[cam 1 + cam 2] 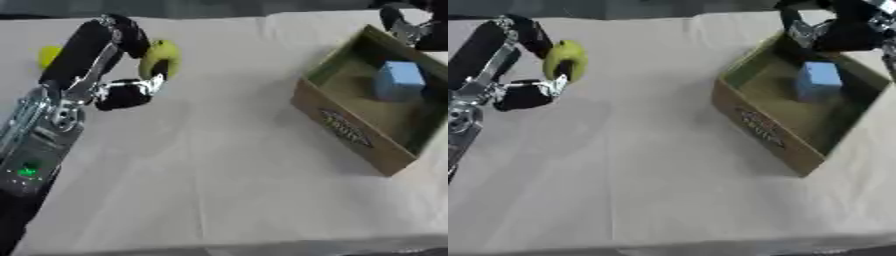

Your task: Pick up the objects with one hand, pass them to the other hand, and then place them into the box on the other side of the table.

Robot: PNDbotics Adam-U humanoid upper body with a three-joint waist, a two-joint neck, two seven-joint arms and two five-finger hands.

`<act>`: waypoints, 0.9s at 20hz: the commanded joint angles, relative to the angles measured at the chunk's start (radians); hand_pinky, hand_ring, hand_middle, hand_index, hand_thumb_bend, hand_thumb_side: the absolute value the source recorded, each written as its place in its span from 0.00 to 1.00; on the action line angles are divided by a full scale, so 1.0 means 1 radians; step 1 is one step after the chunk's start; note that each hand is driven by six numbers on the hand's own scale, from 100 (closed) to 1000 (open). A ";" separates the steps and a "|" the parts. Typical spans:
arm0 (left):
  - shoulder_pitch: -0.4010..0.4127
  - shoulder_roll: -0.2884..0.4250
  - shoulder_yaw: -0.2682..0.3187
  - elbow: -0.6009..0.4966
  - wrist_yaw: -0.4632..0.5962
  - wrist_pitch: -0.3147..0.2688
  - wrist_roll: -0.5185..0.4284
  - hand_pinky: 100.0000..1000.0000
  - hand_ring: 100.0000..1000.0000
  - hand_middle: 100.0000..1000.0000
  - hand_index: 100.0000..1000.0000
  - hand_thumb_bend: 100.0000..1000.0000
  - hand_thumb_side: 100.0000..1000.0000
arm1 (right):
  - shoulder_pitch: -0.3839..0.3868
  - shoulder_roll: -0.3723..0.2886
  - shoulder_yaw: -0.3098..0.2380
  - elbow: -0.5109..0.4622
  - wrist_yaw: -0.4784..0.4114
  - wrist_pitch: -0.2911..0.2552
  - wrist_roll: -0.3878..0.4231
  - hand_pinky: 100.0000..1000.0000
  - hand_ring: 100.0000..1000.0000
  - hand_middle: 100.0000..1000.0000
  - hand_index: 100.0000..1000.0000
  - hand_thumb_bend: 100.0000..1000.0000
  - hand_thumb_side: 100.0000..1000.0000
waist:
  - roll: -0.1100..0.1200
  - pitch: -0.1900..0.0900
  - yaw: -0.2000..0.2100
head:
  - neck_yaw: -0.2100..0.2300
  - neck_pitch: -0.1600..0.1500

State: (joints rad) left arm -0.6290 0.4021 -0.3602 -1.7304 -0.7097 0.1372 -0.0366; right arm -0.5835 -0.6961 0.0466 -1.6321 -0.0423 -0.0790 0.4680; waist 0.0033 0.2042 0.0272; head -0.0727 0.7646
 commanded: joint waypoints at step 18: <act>-0.006 -0.107 -0.014 0.037 0.248 -0.132 0.155 0.54 0.40 0.33 0.40 0.00 0.37 | -0.170 0.139 0.122 0.144 0.201 -0.031 0.117 0.94 0.81 0.90 0.82 0.00 0.14 | -0.027 -0.044 0.010 | -0.019 0.005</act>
State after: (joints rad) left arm -0.6245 0.2964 -0.3749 -1.6894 -0.4926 0.0142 0.1125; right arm -0.7319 -0.5459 0.1708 -1.4925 0.1451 -0.1037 0.5812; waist -0.0098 0.2004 0.0375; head -0.0894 0.7648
